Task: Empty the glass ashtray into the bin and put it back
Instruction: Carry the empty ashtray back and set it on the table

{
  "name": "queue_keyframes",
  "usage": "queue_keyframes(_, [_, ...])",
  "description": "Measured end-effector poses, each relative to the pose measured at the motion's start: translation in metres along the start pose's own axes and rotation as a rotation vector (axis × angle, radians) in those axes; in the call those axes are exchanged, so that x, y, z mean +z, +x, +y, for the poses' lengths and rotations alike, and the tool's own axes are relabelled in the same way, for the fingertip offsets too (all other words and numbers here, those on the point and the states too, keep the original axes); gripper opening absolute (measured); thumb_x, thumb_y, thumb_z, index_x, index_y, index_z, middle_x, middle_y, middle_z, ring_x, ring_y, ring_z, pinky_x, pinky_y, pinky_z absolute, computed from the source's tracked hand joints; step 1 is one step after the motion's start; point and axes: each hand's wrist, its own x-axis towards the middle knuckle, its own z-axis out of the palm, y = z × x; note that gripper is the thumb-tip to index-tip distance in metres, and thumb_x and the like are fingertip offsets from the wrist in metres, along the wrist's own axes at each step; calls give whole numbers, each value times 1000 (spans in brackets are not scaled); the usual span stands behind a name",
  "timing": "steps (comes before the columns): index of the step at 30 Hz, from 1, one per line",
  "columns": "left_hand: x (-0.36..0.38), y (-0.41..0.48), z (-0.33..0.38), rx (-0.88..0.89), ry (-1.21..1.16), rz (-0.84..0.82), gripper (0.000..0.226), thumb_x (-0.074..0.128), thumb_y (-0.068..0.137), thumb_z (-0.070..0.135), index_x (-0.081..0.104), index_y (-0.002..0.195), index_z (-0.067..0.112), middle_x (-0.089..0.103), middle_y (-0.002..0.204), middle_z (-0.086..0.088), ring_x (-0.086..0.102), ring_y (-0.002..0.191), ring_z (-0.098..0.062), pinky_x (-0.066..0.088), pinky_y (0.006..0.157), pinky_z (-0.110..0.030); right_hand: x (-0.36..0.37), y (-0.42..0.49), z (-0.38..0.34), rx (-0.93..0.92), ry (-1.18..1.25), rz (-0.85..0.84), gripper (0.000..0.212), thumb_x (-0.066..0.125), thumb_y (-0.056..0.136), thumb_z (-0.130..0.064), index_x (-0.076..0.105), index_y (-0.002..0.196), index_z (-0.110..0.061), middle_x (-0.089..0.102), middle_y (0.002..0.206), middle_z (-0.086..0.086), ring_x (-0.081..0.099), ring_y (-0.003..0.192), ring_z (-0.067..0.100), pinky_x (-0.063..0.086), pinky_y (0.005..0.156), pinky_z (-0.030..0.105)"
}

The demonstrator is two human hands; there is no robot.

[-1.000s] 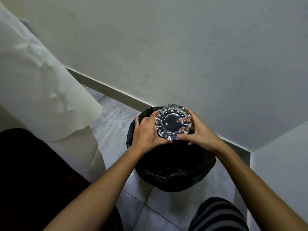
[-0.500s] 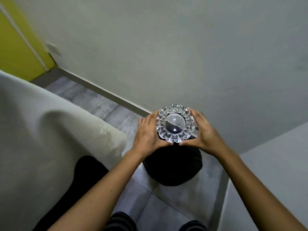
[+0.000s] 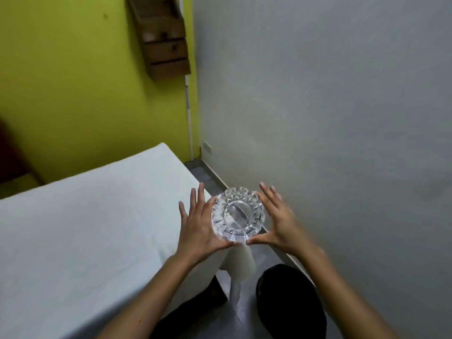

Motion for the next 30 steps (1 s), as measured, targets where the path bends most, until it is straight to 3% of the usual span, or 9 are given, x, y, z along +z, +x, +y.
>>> queue_keyframes(2, [-40, -14, -35, -97, 84, -38, 127, 51, 48, 90, 23, 150, 20, -4, 163, -7, -9, 150, -25, -6, 117, -54, 18, 27, -45, -78, 27, -33, 122, 58, 51, -85, 24, 149, -20, 15, 158, -8, 8, 148, 19, 23, 117, 55])
queue_keyframes(5, [-92, -49, -96, -246, 162, -57, 123, 54, 54, 87, 13, 152, 23, 8, 163, -1, -8, 150, -24, -15, 116, -50, 61, 64, -117, -175, 43, -132, 120, 72, 54, -73, 20, 150, -23, 16, 160, -9, 5, 149, 15, 18, 119, 50])
queue_keyframes(15, [-213, -166, -302, -584, 237, -17, 121, 72, 59, 71, 16, 151, 15, 22, 160, -2, -3, 151, -16, -15, 117, -49, 254, 144, -332, -369, 212, -369, 118, 82, 54, -60, 22, 149, -24, 26, 157, -7, 14, 148, 20, 22, 117, 45])
queue_keyframes(23, [-234, -211, -406, -714, 183, -74, 120, 75, 57, 69, 21, 149, 15, 32, 155, 2, 13, 149, -12, -10, 118, -50, 343, 171, -411, -389, 130, -499, 117, 78, 55, -66, 22, 149, -24, 26, 157, -8, 12, 148, 20, 14, 118, 52])
queue_keyframes(30, [-233, -207, -439, -696, 173, -112, 126, 76, 53, 72, 20, 150, 14, 30, 157, -2, 9, 150, -15, -9, 118, -50, 363, 183, -423, -360, 71, -508, 117, 76, 55, -68, 22, 149, -23, 26, 157, -6, 10, 149, 20, 8, 117, 57])
